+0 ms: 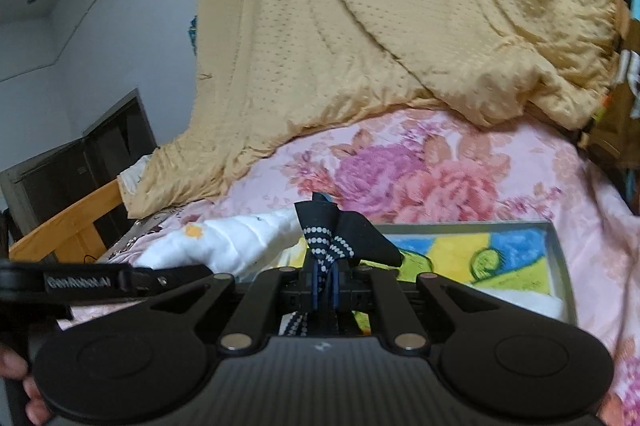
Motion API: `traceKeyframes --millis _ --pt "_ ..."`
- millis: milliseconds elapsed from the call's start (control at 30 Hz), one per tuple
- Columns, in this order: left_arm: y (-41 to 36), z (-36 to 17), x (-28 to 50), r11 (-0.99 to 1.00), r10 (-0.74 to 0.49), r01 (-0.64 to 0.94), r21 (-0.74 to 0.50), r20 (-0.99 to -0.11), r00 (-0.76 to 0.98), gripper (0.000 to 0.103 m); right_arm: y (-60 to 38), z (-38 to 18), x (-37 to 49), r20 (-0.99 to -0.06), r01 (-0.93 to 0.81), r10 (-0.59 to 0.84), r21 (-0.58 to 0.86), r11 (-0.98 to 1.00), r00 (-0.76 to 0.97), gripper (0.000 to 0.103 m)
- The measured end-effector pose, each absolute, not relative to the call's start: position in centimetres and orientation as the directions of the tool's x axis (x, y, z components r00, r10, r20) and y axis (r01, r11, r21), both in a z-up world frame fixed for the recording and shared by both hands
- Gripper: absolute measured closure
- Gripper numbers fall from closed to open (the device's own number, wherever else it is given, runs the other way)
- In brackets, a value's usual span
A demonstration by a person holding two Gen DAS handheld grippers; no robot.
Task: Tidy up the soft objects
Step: 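Lift and carry the white cloth and black sock over the frog-picture tray, then lower both items into the tray and open both tools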
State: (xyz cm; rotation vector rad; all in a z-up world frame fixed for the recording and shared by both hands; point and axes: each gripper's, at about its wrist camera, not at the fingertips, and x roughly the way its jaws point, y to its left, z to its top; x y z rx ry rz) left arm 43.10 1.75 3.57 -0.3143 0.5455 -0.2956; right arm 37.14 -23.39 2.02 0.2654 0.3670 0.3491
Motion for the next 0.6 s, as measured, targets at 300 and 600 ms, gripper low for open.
traceKeyframes --millis 300,600 --pt "2.2 3.8 44.5 0.928 -0.327 0.177 -0.327 -0.492 0.807 0.081 -22.9 2.0 39.2 -0.36 -0.257 0.37 0.326 0.91 0.856 0.096" --pt "0.1 0.1 45.6 0.936 -0.298 0.117 -0.331 -0.576 0.761 0.08 -22.1 0.9 39.5 -0.438 -0.236 0.348 0.289 0.928 0.829 0.091"
